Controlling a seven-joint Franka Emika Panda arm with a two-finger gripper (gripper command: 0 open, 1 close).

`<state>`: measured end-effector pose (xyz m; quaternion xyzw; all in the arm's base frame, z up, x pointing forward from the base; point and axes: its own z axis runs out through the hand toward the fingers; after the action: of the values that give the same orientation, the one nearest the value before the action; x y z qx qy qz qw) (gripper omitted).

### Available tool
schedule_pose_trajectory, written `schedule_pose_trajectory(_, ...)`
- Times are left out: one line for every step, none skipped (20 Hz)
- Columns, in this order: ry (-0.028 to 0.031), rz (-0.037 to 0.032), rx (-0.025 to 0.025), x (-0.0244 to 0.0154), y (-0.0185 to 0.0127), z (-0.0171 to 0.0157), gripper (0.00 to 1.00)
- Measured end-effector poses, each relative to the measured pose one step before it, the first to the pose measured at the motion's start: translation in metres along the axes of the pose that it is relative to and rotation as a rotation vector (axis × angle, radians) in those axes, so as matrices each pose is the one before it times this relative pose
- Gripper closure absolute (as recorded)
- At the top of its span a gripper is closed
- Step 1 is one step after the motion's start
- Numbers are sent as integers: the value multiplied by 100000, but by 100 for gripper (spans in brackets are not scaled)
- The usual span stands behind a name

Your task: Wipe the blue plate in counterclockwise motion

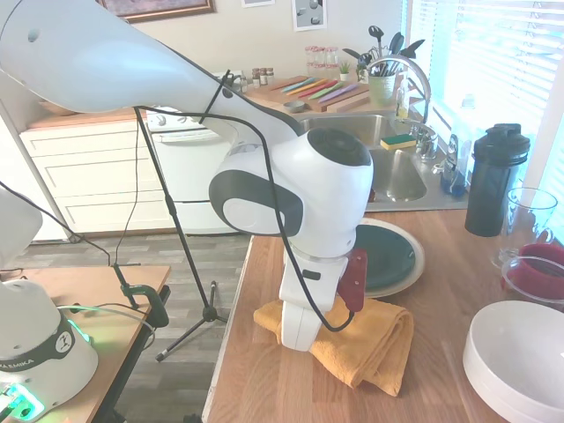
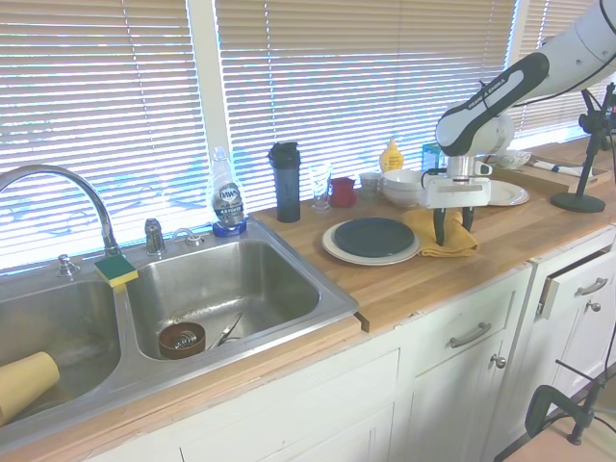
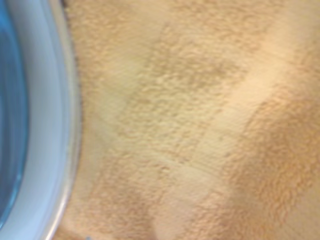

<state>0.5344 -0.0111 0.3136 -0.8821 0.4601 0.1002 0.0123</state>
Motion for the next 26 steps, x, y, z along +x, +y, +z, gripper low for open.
schedule_pose_trajectory(480,-111,-215,-154,25,-48,100)
schedule_pose_trajectory(245,-35,-10,-97,75,-20,100)
schedule_pose_trajectory(101,-20,58,-61,86,-17,100)
schedule_pose_trajectory(55,9,83,-68,96,-24,100)
schedule_pose_trajectory(39,45,67,-73,104,-15,100)
schedule_pose_trajectory(109,107,101,-46,59,-48,100)
schedule_pose_trajectory(252,65,140,-52,76,-50,100)
schedule_pose_trajectory(273,-33,52,-84,136,-11,100)
schedule_pose_trajectory(355,-164,-21,-106,171,-9,100)
schedule_pose_trajectory(671,-281,33,-136,211,-41,100)
schedule_pose_trajectory(883,-33,301,-182,188,-138,100)
schedule_pose_trajectory(720,68,-136,-249,194,-111,100)
schedule_pose_trajectory(528,-41,-175,-272,132,-126,100)
schedule_pose_trajectory(399,42,64,-292,113,-197,100)
schedule_pose_trajectory(420,26,173,-224,43,-227,100)
schedule_pose_trajectory(481,13,331,-122,-6,-323,100)
schedule_pose_trajectory(421,114,403,-77,40,-405,100)
schedule_pose_trajectory(434,254,286,-29,36,-413,100)
schedule_pose_trajectory(337,147,46,2,8,-468,100)
schedule_pose_trajectory(252,-20,159,-15,-4,-620,100)
schedule_pose_trajectory(225,-17,232,-9,-63,-677,100)
schedule_pose_trajectory(238,22,151,5,-95,-735,100)
schedule_pose_trajectory(393,-25,231,23,-127,-888,100)
schedule_pose_trajectory(575,24,195,34,-135,-916,100)
schedule_pose_trajectory(625,76,154,38,-178,-1023,100)
schedule_pose_trajectory(504,-50,276,-26,-205,-1119,100)
